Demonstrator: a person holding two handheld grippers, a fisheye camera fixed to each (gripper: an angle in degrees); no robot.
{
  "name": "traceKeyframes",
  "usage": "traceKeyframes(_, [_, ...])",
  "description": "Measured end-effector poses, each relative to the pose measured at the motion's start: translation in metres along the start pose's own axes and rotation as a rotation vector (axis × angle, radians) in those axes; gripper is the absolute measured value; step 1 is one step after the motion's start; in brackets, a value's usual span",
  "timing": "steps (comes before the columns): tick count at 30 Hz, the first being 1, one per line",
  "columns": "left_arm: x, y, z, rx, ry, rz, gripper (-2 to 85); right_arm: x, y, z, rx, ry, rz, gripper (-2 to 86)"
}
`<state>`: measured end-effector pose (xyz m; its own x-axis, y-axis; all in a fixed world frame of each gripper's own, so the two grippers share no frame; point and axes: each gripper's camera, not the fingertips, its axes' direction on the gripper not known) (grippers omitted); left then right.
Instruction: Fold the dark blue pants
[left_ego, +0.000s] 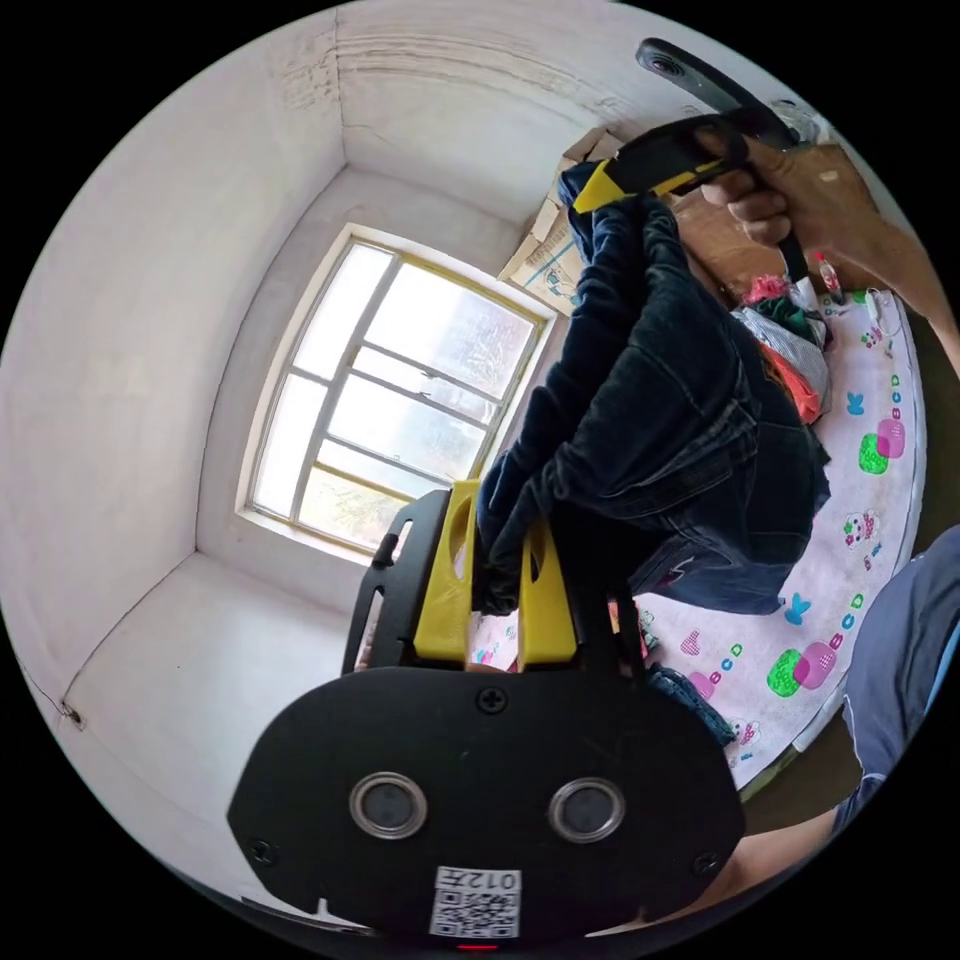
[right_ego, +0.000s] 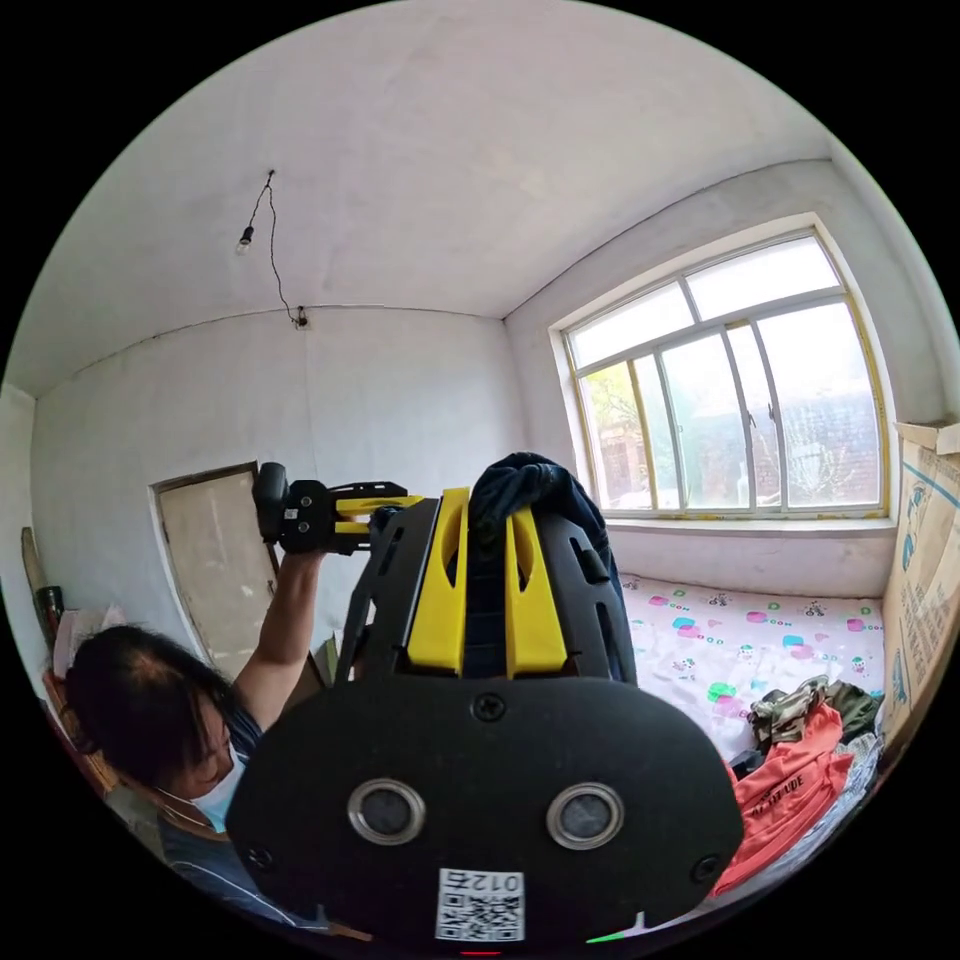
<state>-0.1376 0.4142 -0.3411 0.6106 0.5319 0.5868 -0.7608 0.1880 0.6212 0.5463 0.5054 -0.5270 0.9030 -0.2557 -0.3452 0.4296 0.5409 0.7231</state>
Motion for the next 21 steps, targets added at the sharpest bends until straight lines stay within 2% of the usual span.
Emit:
traceKeyframes(5, [0.009, -0.003, 0.079, -0.164, 0.078, 0.008, 0.0, 0.047, -0.001, 0.077, -0.082, 0.042, 0.140, 0.9])
traceKeyframes(9, [0.035, 0.000, 0.184, -0.306, 0.170, -0.011, -0.1, 0.114, 0.024, 0.161, -0.149, 0.076, 0.323, 0.7])
traceKeyframes(13, [0.035, 0.000, 0.257, -0.440, 0.100, -0.095, -0.1, 0.125, 0.010, 0.224, -0.137, 0.102, 0.332, 0.6])
traceKeyframes(17, [-0.010, -0.008, 0.224, -0.381, -0.099, -0.229, -0.2, 0.068, -0.049, 0.224, 0.061, 0.098, 0.170, 0.6])
traceKeyframes(19, [-0.041, -0.008, 0.161, -0.254, -0.219, -0.333, -0.2, 0.018, -0.087, 0.207, 0.198, 0.065, 0.103, 0.7])
traceKeyframes(21, [-0.047, -0.006, 0.115, -0.196, -0.305, -0.348, -0.2, -0.022, -0.108, 0.197, 0.237, 0.055, 0.074, 0.9])
